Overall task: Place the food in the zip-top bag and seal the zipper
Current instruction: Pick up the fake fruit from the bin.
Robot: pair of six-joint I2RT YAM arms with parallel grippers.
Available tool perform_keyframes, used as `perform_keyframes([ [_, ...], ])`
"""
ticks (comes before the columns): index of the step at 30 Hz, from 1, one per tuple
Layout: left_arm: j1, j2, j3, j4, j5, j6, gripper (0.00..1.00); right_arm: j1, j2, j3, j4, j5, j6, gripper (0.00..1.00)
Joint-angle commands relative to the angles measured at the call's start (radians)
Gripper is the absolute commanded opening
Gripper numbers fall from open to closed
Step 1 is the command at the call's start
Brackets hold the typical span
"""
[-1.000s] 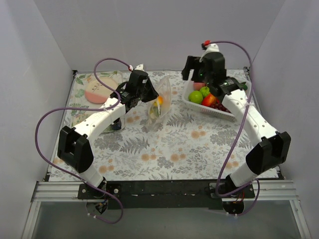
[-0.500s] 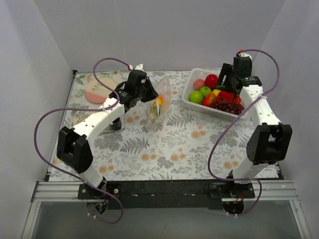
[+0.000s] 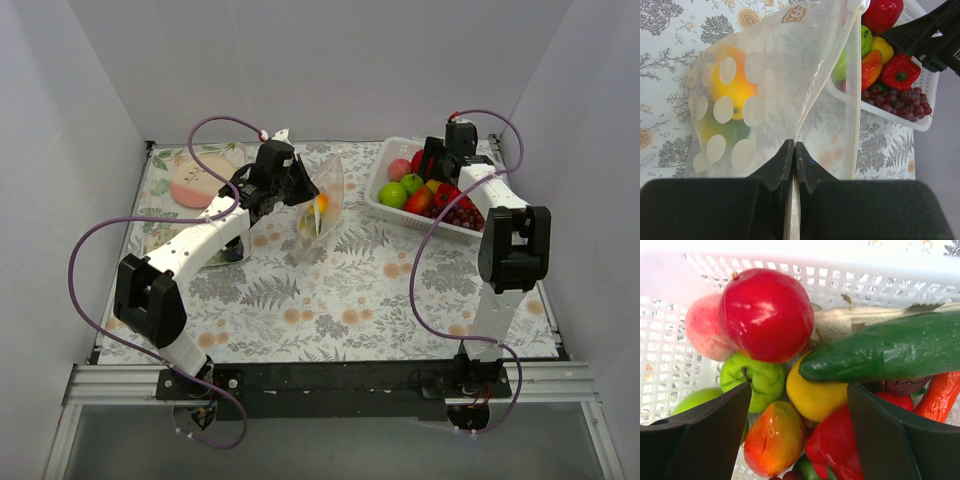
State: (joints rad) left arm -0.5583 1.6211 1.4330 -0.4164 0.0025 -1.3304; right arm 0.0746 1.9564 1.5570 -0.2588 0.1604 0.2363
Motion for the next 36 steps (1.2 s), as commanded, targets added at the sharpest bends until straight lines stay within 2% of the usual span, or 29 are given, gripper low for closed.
perform_keyframes([
  [1,0.006,-0.069,0.023,-0.007,0.017,0.020,0.00,0.001,-0.016,0.020,0.133,0.048,0.024,0.86],
  [7,0.006,-0.063,0.032,-0.018,0.010,0.023,0.00,0.028,-0.067,0.011,0.121,0.096,0.034,0.85],
  [11,0.006,-0.056,0.037,-0.019,0.019,0.022,0.00,0.027,0.021,0.145,0.041,0.116,0.028,0.85],
  [28,0.006,-0.049,0.076,-0.056,0.010,0.039,0.00,0.050,0.245,0.377,-0.042,0.082,0.028,0.87],
  [36,0.006,-0.055,0.066,-0.055,0.010,0.036,0.00,0.062,0.251,0.354,-0.069,0.099,0.008,0.85],
])
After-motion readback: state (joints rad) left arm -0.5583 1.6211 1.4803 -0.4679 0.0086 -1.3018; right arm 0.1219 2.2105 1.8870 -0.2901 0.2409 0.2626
